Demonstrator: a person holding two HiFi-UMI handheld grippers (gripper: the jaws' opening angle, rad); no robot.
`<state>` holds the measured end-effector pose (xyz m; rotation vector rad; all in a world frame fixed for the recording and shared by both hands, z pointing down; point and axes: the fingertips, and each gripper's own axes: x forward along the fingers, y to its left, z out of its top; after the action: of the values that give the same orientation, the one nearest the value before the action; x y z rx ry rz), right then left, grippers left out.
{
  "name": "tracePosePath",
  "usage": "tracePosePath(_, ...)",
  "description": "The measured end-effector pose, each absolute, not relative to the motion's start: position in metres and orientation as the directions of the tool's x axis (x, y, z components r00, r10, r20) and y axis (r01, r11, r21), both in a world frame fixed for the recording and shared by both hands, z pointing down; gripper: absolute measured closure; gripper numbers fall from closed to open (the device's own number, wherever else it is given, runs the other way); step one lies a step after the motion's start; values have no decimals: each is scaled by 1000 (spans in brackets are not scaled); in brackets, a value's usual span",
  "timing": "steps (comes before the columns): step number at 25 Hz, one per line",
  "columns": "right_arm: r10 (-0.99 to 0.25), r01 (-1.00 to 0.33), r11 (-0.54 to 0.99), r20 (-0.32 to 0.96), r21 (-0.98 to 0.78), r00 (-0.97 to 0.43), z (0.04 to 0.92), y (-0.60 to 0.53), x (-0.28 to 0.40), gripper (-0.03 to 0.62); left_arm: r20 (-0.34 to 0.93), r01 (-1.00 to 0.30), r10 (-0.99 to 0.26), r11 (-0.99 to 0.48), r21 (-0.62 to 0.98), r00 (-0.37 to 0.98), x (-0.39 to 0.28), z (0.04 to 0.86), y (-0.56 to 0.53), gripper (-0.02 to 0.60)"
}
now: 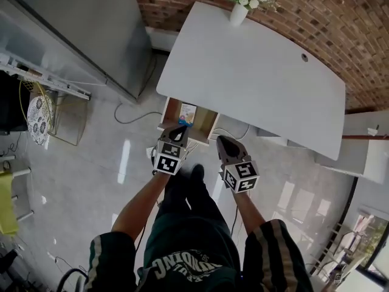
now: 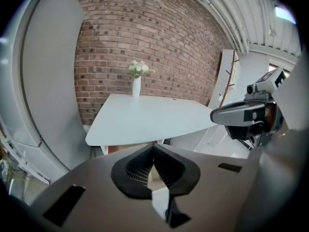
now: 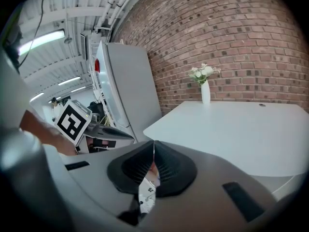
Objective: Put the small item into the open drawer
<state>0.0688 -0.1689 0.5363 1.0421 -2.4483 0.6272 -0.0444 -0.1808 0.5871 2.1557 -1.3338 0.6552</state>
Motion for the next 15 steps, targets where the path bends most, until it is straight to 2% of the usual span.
tracePosePath(15,-638,-710,688,337,-154,-692,411,-206,38,569,465,-925,-812,-378,38,351,-75,444,-214,565)
